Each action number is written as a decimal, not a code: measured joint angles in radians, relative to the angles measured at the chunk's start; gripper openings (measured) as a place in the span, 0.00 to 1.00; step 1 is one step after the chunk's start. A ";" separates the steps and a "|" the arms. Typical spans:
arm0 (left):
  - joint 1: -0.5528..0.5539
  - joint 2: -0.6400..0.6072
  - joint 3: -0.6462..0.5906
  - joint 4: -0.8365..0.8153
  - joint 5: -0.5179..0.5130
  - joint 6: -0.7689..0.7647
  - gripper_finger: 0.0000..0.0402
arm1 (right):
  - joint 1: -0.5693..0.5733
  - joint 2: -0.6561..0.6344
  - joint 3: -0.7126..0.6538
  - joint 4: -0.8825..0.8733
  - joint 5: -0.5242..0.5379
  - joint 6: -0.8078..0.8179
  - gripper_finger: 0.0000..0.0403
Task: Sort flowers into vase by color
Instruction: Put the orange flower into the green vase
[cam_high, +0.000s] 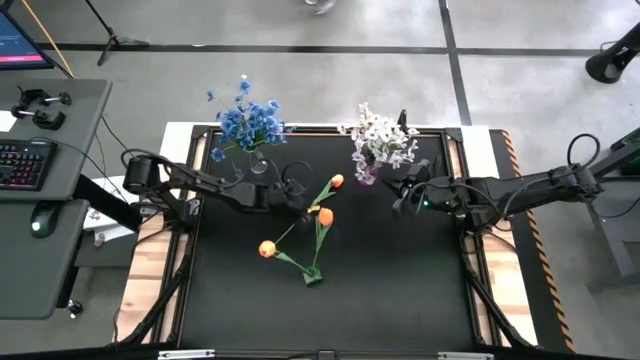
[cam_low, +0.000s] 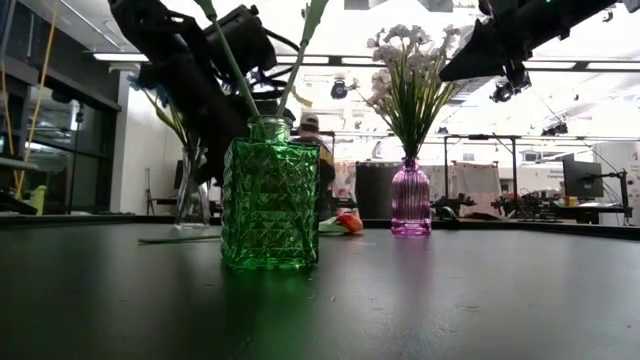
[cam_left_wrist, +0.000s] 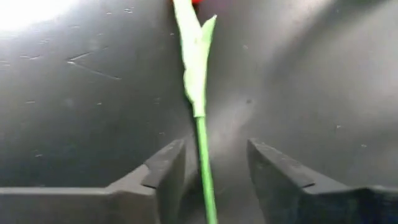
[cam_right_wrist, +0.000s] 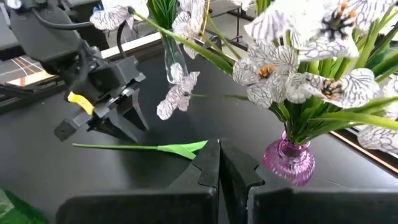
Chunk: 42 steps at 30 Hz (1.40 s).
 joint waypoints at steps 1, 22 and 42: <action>-0.001 0.007 0.000 0.014 0.000 -0.008 0.43 | 0.000 0.000 0.000 -0.002 0.000 0.004 0.00; 0.030 0.096 0.000 0.071 0.057 0.042 0.57 | 0.000 0.000 0.000 -0.079 0.008 0.044 0.00; 0.033 0.117 0.001 0.058 0.010 0.084 0.03 | 0.000 0.000 0.000 -0.082 0.008 0.061 0.00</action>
